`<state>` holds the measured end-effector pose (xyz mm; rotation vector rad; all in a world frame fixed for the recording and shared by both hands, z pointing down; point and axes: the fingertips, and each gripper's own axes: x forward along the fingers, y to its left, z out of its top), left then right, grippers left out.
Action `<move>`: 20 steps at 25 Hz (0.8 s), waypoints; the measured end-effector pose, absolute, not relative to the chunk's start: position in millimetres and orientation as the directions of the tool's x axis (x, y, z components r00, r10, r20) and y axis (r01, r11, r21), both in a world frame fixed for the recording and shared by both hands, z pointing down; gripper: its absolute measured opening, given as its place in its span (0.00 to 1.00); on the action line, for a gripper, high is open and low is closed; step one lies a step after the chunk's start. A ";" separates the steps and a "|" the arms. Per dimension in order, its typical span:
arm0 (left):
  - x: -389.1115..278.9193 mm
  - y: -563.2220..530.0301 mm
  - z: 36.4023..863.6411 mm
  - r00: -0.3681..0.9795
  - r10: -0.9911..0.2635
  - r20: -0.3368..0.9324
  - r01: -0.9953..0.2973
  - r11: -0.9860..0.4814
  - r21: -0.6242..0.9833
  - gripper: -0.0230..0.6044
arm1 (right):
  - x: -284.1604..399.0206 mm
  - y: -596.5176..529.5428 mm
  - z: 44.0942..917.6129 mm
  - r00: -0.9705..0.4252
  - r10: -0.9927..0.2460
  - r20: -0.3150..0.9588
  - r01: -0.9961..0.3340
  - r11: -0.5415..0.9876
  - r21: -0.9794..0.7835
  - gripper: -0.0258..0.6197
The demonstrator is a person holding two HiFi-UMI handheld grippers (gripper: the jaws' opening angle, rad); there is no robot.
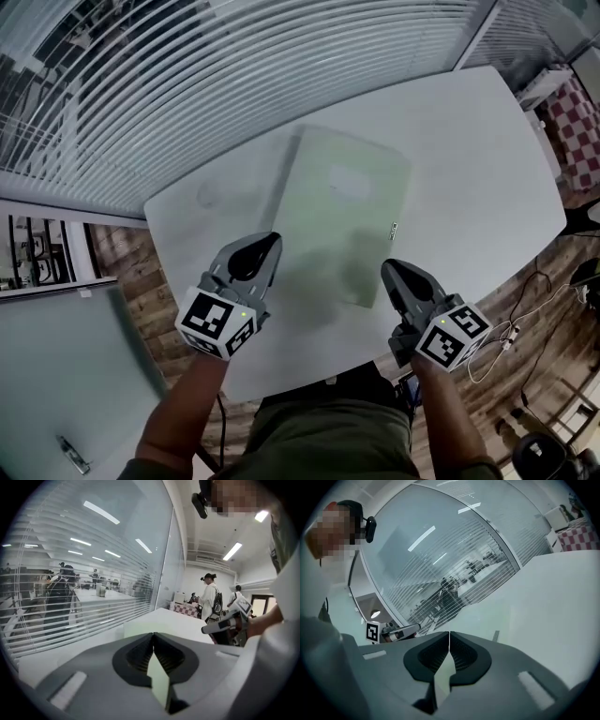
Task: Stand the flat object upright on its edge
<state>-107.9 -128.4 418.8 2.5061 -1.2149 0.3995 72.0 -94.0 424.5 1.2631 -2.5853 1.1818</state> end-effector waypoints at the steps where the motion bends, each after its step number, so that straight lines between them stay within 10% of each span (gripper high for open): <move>1: -107.3 -131.7 419.8 0.596 -0.703 0.388 -0.796 -0.583 0.166 0.04 | 72.8 -97.1 426.1 -0.670 -0.662 0.336 -0.687 0.381 -0.619 0.06; 20: -111.3 -179.6 446.3 0.567 -0.691 0.448 -0.809 -0.571 0.143 0.08 | 86.5 -138.7 455.6 -0.652 -0.655 0.382 -0.706 0.342 -0.620 0.10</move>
